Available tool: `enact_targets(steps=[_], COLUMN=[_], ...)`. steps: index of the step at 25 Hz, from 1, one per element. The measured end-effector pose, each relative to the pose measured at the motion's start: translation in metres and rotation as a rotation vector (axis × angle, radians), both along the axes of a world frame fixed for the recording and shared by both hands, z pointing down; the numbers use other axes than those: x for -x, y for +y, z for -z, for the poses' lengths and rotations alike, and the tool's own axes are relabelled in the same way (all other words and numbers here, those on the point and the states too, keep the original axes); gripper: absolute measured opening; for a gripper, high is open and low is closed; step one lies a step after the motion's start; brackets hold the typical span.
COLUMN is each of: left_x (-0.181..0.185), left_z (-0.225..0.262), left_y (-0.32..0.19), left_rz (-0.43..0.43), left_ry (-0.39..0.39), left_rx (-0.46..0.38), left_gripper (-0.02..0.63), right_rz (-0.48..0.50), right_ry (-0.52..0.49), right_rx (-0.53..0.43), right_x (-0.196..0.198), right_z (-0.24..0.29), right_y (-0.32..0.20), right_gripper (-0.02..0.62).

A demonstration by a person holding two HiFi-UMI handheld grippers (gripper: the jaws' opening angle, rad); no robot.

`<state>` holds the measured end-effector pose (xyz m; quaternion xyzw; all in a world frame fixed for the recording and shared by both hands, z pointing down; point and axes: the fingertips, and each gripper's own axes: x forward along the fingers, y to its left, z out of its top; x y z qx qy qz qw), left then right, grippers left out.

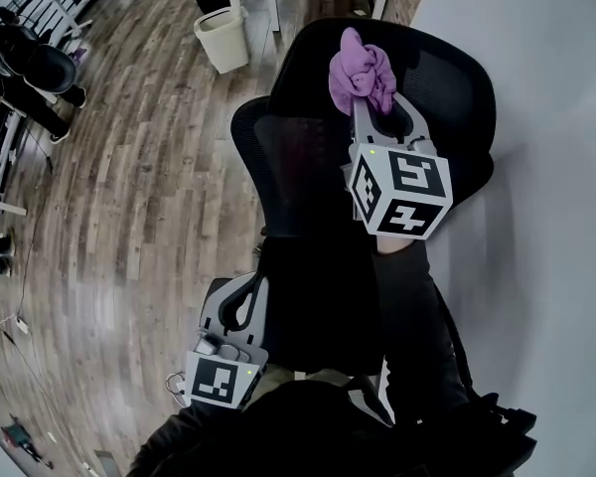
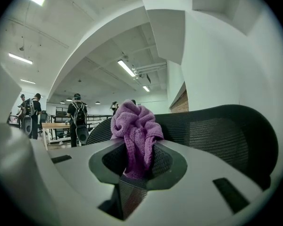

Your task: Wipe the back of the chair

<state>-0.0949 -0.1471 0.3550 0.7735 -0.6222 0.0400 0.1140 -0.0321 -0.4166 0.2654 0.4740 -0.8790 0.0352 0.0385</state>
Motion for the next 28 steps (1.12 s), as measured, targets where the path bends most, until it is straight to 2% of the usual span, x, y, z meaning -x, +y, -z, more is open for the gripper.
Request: enact_targets(steps=[28], left_x=[-0.049], left_z=[0.005], left_y=[-0.016], left_rz=[-0.107], left_ry=[-0.016], left_rx=[-0.003], left_gripper=[0.005], right_rz=[-0.127], right_ry=[0.012], right_rx=[-0.002], right_x=[-0.086], right_z=[0.003], right_y=[-0.009], right_gripper=[0.091])
